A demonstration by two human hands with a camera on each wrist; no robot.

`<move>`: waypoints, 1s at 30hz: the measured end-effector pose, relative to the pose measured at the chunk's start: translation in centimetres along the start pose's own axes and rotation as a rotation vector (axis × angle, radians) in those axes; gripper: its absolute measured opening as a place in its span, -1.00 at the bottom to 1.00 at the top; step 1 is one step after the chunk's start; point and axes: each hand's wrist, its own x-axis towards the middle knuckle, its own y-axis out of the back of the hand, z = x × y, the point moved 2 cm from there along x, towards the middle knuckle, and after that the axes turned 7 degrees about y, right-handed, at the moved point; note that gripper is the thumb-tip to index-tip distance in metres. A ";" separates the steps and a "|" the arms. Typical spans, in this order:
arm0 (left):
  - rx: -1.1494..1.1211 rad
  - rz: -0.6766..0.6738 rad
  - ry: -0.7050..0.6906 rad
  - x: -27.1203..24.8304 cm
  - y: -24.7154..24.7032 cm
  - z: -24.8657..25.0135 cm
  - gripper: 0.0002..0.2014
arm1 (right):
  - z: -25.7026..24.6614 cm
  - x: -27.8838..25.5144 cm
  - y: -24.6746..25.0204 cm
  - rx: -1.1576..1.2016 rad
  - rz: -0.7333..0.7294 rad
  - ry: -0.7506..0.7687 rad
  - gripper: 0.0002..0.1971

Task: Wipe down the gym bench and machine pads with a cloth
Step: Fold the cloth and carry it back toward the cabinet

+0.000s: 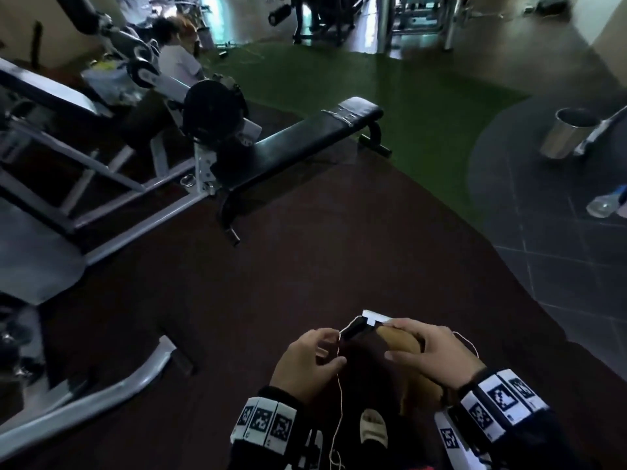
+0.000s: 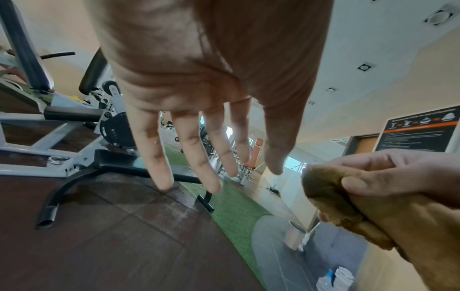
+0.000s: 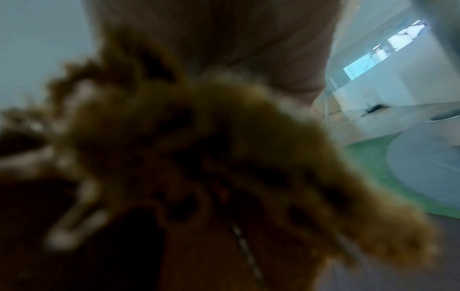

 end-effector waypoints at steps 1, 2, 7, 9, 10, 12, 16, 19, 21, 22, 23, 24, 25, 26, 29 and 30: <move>0.000 0.012 0.008 1.3 0.6 0.4 -0.62 | -0.1 1.7 0.7 -0.003 -0.022 0.003 -0.59; 0.002 0.029 0.015 2.6 1.2 0.7 -0.62 | -0.2 3.4 1.4 -0.007 -0.051 0.010 -0.59; -0.026 0.075 0.028 8.2 4.0 1.9 -0.61 | -0.4 10.4 3.6 -0.027 -0.117 0.036 -0.57; -0.023 0.077 0.033 10.7 5.2 2.1 -0.61 | -0.4 13.0 4.1 -0.026 -0.116 0.042 -0.57; -0.022 0.075 0.036 12.1 5.8 2.2 -0.61 | -0.3 14.4 4.2 -0.020 -0.115 0.044 -0.57; -0.016 0.069 0.037 15.1 7.3 2.3 -0.62 | -0.3 17.2 4.6 -0.005 -0.105 0.044 -0.57; 0.039 0.022 0.009 22.4 10.8 2.6 -0.62 | -0.5 23.9 5.2 0.013 -0.057 0.024 -0.57; 0.101 -0.027 -0.040 28.5 13.7 3.1 -0.62 | -0.8 29.1 5.9 0.001 0.041 -0.004 -0.57; 0.143 -0.072 -0.074 32.2 15.5 3.6 -0.61 | -1.1 32.0 6.5 0.018 0.097 -0.027 -0.57; 0.160 -0.095 -0.091 33.8 16.3 3.9 -0.60 | -1.3 33.3 6.8 0.033 0.121 -0.041 -0.57; 0.175 -0.111 -0.112 35.5 17.0 4.3 -0.60 | -1.5 34.4 7.1 0.049 0.145 -0.053 -0.57; 0.186 -0.119 -0.133 37.1 17.6 4.7 -0.60 | -1.6 35.4 7.5 0.062 0.167 -0.068 -0.57; 0.194 -0.123 -0.151 38.7 18.1 5.1 -0.61 | -1.5 36.3 7.9 0.075 0.187 -0.090 -0.57; 0.204 -0.129 -0.166 40.1 18.5 5.6 -0.62 | -1.3 37.1 8.3 0.088 0.206 -0.116 -0.57; 0.220 -0.162 -0.200 44.0 18.8 7.3 -0.63 | -1.0 39.1 9.8 0.112 0.254 -0.165 -0.56; 0.219 -0.175 -0.211 45.3 18.7 7.9 -0.63 | -0.7 39.7 10.4 0.123 0.269 -0.179 -0.56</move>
